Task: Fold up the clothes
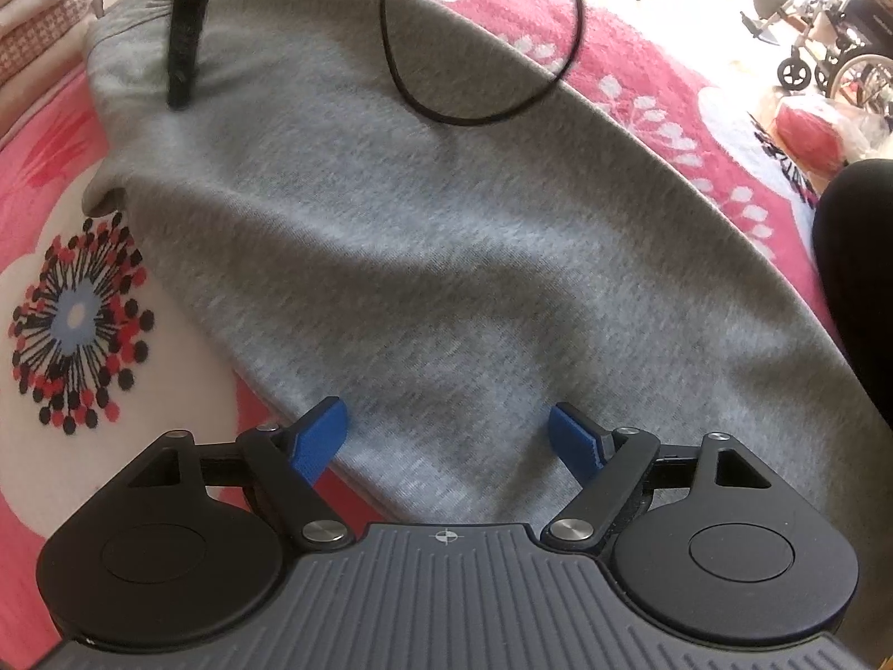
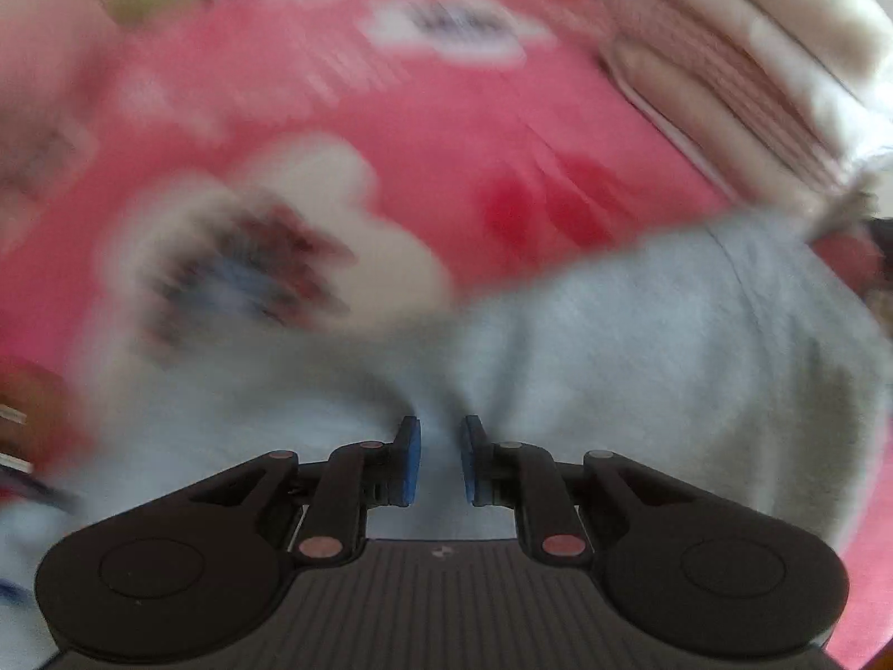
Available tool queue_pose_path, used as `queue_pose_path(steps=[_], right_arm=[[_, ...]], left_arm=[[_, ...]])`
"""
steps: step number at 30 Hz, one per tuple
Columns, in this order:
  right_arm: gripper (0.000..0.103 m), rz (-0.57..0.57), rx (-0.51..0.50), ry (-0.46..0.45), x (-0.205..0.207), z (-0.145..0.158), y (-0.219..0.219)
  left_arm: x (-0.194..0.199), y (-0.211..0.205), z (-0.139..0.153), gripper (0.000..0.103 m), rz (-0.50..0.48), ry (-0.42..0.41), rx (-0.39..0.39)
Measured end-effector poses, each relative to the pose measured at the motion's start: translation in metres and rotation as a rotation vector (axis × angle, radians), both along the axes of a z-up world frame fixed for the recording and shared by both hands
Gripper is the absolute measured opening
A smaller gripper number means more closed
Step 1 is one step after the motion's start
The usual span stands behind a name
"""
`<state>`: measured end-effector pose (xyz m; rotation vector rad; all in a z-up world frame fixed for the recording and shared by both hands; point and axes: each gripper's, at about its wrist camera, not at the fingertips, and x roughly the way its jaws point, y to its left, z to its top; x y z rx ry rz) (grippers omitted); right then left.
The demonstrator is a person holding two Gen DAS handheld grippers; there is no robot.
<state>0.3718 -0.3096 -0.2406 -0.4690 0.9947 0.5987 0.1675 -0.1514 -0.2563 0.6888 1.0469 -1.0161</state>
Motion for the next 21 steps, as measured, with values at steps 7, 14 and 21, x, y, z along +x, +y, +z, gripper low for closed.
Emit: queue_pose_path(steps=[7,14,21], right_arm=[[0.016,0.145,0.153,0.086,-0.029,0.035,0.019],[0.017,0.018,0.060,0.053,-0.022,0.013,0.032],[0.017,0.261,0.099,0.129,-0.071,0.045,0.044]], left_arm=[[-0.003,0.012,-0.001,0.080,0.009,0.019,-0.005],[-0.006,0.013,-0.003,0.081,0.005,0.016,0.001],[0.001,0.018,-0.001,0.081,0.033,0.023,-0.011]])
